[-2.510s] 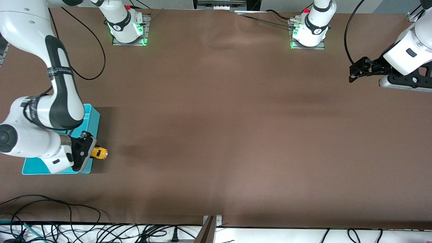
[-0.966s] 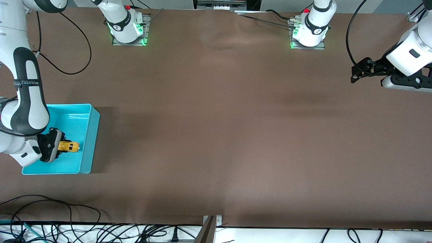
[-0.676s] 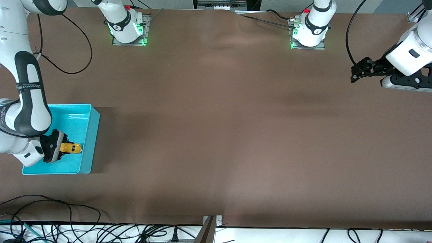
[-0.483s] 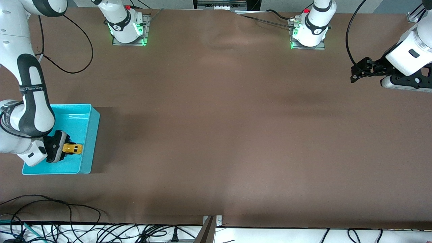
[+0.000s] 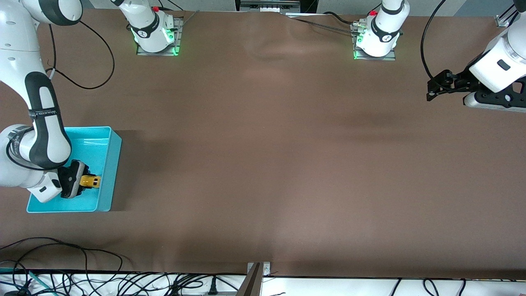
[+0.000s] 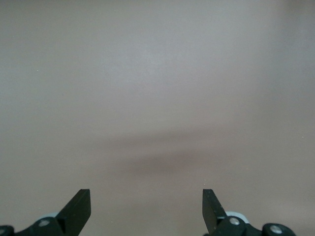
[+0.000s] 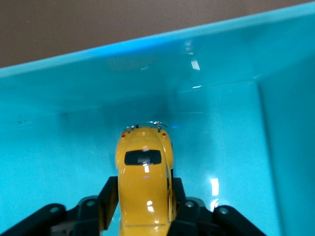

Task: Wind up and store yellow beetle car
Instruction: 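Open the right gripper to release the car inside the box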

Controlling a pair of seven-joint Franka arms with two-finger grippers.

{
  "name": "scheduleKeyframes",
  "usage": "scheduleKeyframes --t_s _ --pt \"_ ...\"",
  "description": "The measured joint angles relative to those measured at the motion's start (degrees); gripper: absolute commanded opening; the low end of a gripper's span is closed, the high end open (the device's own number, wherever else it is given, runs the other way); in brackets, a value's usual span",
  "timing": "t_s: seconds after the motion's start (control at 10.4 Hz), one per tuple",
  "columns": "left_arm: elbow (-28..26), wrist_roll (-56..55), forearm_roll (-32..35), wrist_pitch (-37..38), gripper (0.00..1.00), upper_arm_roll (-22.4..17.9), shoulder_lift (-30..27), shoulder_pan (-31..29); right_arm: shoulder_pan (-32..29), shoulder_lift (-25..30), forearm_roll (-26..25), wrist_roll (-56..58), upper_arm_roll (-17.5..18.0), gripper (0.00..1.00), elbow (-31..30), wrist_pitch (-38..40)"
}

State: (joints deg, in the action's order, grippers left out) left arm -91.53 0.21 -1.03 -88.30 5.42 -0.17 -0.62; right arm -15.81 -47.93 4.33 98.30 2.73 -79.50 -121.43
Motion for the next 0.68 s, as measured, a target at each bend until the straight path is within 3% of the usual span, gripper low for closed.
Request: scheduleKeyframes --t_s 0.39,0.68 --pt "0.0 0.0 0.0 0.0 1.0 0.1 0.0 0.0 0.0 0.6 0.0 1.6 0.7 1.0 0.5 -0.7" --pt "0.0 0.0 0.0 0.0 1.0 0.1 0.0 0.0 0.0 4.2 0.6 -2.7 0.9 1.0 1.6 2.4"
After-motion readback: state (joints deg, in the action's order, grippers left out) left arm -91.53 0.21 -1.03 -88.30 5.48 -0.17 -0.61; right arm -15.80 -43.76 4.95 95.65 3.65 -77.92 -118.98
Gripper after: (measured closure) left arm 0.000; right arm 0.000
